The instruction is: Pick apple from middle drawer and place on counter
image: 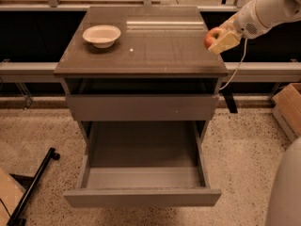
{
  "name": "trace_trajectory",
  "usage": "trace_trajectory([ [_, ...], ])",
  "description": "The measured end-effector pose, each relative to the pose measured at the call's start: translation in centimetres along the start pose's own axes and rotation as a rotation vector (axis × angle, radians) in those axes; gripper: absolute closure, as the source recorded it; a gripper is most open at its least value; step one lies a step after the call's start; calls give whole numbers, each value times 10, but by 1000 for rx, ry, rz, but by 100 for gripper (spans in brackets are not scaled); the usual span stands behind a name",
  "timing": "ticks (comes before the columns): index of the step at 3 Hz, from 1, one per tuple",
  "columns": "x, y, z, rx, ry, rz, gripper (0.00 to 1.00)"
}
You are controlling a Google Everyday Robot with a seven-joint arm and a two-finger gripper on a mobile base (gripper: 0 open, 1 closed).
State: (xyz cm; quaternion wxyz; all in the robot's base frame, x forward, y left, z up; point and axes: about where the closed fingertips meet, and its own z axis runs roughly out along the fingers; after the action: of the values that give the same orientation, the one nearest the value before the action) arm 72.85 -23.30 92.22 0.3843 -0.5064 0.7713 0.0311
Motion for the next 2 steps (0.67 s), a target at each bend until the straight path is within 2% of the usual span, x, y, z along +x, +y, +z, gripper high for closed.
trace_trajectory([
  [1, 0, 0, 0, 0, 0, 0, 100],
  [2, 4, -1, 30, 14, -62, 104, 100],
])
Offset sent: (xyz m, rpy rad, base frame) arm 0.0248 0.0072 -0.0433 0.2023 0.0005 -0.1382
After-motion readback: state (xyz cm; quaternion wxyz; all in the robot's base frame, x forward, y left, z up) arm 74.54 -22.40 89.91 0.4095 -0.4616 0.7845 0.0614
